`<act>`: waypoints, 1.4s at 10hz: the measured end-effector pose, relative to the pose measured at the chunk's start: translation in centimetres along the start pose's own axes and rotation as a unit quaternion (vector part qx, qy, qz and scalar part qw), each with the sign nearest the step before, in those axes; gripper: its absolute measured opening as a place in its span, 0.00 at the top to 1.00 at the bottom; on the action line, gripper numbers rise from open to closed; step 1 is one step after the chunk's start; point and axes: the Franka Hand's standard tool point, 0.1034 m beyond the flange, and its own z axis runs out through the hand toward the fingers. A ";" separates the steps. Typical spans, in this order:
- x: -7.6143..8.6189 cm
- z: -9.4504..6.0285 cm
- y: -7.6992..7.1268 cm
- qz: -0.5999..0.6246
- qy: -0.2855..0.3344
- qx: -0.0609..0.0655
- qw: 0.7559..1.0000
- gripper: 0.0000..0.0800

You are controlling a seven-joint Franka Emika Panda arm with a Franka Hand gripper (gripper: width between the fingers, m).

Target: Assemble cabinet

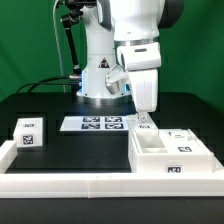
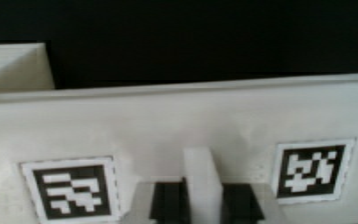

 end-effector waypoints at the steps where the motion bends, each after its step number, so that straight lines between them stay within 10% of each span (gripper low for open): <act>1: 0.0 0.0 0.0 0.000 0.000 0.000 1.000 0.91; 14: 0.5 -0.3 5.2 0.002 0.019 -0.026 0.999 0.91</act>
Offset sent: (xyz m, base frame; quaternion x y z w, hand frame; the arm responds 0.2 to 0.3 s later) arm 0.0000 0.0000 0.0000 0.0000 0.0000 0.0000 1.0000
